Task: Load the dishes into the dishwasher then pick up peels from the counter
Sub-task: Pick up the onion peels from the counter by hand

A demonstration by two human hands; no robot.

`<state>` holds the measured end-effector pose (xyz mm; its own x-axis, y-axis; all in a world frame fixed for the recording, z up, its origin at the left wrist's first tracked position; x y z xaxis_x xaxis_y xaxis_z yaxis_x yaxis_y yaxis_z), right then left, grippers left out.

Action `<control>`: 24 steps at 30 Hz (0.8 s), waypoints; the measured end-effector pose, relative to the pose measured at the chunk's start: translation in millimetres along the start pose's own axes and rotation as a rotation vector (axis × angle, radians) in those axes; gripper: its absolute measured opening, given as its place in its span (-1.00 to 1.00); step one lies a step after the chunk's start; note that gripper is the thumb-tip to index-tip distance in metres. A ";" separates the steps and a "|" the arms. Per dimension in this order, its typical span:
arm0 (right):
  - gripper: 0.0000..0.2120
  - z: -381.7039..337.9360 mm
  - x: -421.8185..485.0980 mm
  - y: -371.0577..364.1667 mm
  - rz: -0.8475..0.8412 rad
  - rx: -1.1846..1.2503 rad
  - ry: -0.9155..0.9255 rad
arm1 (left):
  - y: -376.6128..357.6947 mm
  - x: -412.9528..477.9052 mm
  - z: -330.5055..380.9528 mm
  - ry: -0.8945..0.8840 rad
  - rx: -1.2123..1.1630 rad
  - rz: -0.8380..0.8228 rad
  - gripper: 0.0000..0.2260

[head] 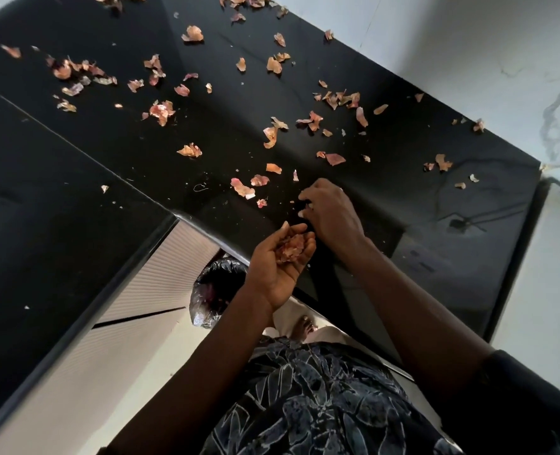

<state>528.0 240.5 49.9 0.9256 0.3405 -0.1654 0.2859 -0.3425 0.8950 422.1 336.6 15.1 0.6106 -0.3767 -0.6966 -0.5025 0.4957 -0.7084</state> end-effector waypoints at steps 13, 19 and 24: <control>-0.87 28.0 -25.9 43.7 0.248 0.228 -0.137 | 11.1 -5.2 17.4 -0.041 -0.029 0.010 -0.73; -0.87 -34.1 -63.2 45.9 0.199 0.348 0.034 | 3.5 -4.5 15.1 -0.033 0.056 0.020 -0.73; -0.87 -67.5 -65.0 31.8 0.075 0.315 0.145 | 4.6 -7.1 13.6 -0.052 0.130 0.054 -0.77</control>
<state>460.1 266.6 117.0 0.9085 0.4172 -0.0234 0.3020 -0.6170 0.7267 423.8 352.3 18.3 0.6175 -0.3075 -0.7240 -0.4541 0.6121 -0.6473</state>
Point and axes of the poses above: each hand's wrist, its own x-axis towards the middle knuckle, its own y-axis out of the back of the hand, z = x × y, the point moved 6 cm from there along x, towards the middle knuckle, and after that the axes turned 7 degrees about y, right-handed, at the moved point
